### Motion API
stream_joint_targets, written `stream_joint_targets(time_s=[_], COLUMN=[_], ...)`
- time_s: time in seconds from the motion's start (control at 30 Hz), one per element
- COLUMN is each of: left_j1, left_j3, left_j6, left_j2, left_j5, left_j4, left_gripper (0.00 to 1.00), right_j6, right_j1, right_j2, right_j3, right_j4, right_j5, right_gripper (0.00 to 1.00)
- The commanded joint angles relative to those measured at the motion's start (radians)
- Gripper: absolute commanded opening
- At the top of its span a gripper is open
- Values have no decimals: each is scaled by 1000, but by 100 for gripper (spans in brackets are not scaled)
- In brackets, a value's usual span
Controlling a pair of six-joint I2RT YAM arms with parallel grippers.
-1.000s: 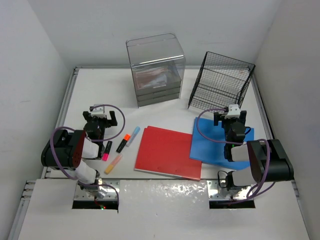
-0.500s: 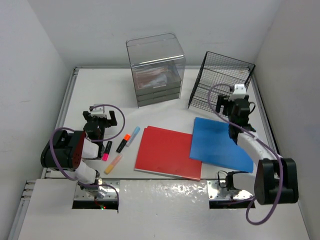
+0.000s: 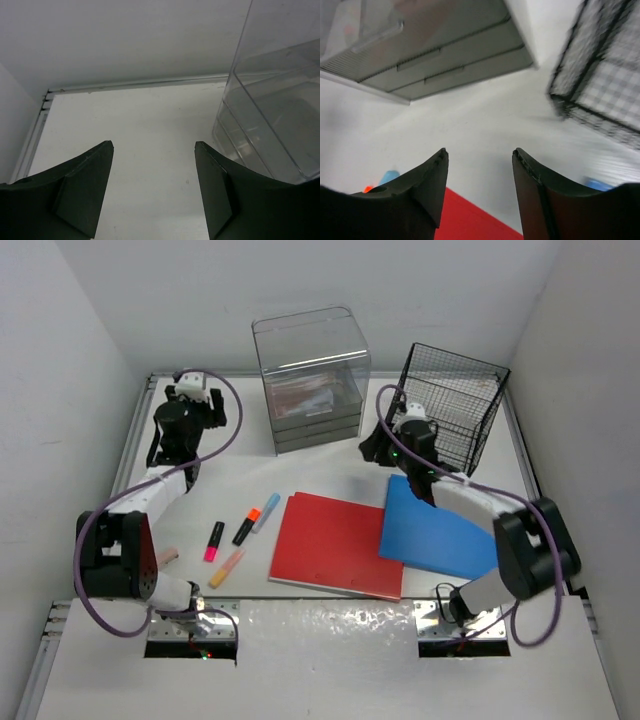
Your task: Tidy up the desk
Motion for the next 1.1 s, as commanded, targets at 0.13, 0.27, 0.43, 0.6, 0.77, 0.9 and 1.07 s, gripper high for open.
stream_joint_targets(time_s=[0.13,0.27,0.43,0.6,0.77,0.9,1.07], left_j1=[9,9,9,9,9,9,9], left_j3=[115,110,101,104,95,93,95], left_j6=[-54,-51,-47,-41,-31,-27,-24], left_j2=[34,35,45,55,60,57,57], left_j5=[50,3,-2,-14,-5,-7,0], left_j4=[-374,-382,-377,-377,-371,-371,-369], left_gripper=[64,64,63,63,63,63,63], right_j6=[415,454,554,558,564,578,620], right_j1=[61,88,104,115,113,113,113], right_j2=[281,396,513,547,568,573,580], right_j3=[151,240,289,325,343,331,317], right_j4=[313,314,378,401,421,450,504], right_j5=[-128,-84,-29,28,44,38,42], right_gripper=[43,41,36,35,30,25,29])
